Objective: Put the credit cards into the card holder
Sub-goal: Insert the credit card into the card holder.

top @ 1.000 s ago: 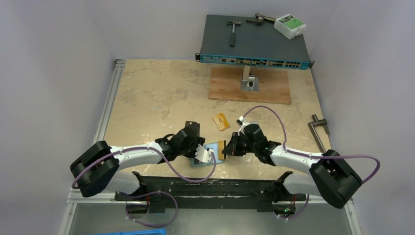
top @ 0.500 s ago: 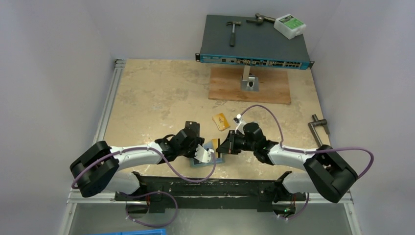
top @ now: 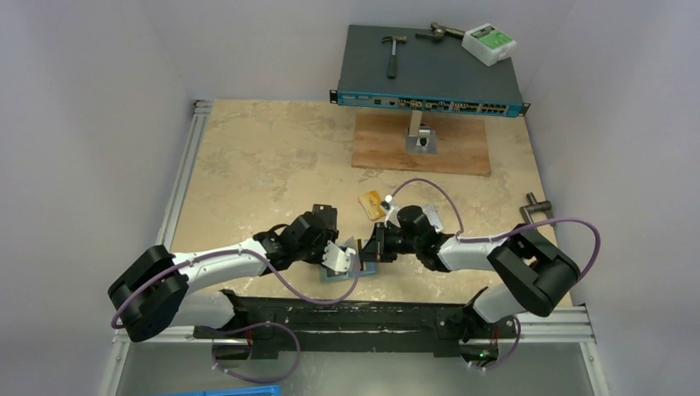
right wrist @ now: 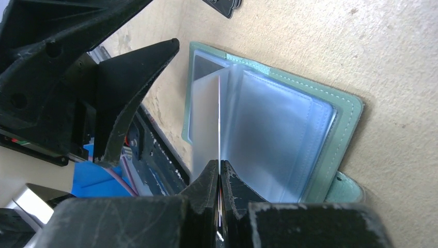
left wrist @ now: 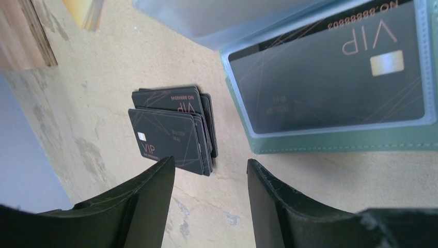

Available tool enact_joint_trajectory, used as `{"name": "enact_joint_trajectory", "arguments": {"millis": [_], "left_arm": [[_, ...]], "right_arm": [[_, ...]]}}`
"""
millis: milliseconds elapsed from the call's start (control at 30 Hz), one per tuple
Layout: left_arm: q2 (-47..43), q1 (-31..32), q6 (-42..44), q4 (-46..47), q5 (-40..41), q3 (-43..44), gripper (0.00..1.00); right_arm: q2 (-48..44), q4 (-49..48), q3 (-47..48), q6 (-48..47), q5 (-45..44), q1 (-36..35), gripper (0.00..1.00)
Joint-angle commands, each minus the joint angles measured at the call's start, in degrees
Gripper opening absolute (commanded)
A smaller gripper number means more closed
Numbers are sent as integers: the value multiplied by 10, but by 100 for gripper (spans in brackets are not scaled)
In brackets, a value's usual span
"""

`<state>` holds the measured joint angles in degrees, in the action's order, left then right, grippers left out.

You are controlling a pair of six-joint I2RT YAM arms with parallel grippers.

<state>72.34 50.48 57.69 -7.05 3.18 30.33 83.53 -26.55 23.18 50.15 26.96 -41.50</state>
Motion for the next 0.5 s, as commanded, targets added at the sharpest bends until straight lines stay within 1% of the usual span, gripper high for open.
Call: {"name": "enact_joint_trajectory", "arguments": {"millis": [0,167,333,467], "left_arm": [[-17,-14,18,-40,-21,35,53],[-22,-25,22,-57,-29,50,54],[-28,-34,22,-68,-50,50,53],[-29,-33,30,-76,-59,43,53]], "right_arm": [[9,-16,38,0,7,-10,0],[18,-8,58,-3,4,-16,0],[20,32,89,-18,-8,-28,0],[41,42,87,-21,-16,-30,0]]}}
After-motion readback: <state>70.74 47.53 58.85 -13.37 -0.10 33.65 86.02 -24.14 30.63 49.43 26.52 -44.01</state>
